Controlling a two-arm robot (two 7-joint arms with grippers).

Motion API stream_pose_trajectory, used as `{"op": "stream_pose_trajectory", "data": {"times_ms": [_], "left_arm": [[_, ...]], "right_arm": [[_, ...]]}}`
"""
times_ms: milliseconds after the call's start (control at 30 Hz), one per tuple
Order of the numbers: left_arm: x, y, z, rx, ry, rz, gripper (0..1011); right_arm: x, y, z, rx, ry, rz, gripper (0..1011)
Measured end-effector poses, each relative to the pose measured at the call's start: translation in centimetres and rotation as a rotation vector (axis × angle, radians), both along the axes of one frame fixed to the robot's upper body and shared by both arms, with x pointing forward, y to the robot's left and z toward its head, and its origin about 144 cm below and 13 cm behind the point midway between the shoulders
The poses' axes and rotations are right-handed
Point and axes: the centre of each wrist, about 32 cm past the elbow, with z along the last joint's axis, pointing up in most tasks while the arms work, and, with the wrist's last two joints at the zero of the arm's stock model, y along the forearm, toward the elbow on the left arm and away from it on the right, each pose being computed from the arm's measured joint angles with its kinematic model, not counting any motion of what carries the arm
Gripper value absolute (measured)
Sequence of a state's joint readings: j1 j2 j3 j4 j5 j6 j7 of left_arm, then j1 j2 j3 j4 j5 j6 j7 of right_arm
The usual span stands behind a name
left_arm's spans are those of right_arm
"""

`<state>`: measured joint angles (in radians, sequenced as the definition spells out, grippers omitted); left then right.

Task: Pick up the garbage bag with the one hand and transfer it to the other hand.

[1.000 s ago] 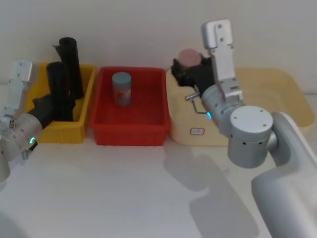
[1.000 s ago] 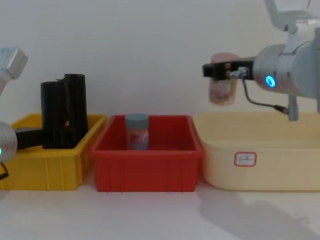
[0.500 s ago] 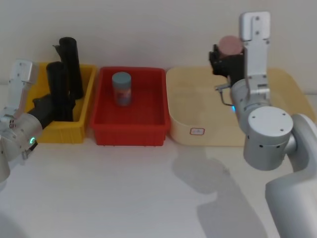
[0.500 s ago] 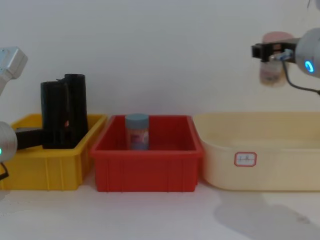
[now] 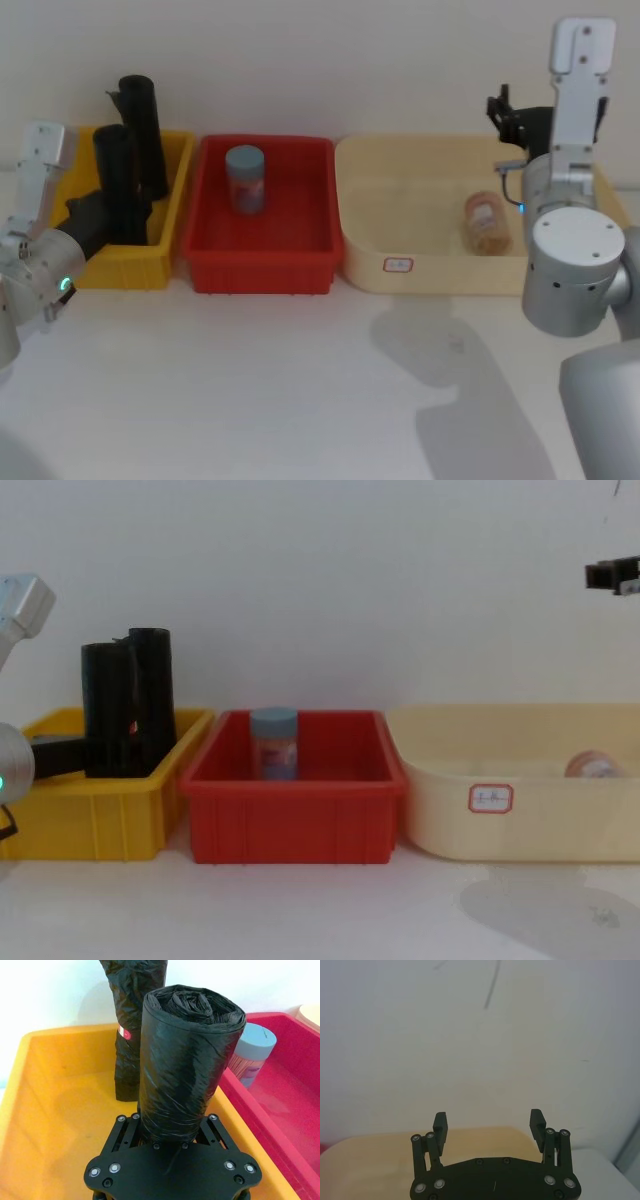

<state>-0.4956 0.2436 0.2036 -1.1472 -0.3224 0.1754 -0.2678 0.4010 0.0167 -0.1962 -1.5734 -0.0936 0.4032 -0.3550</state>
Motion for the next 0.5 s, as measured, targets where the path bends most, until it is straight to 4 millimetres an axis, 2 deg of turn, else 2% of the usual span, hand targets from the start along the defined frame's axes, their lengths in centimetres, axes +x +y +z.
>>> {"op": "stream_pose_trajectory", "data": {"times_ms": [500], "left_arm": [[0.37, -0.26, 0.69, 0.004, -0.041, -0.018, 393]], "right_arm": [[0.28, -1.08, 0.17, -0.004, 0.001, -0.091, 1001]]}}
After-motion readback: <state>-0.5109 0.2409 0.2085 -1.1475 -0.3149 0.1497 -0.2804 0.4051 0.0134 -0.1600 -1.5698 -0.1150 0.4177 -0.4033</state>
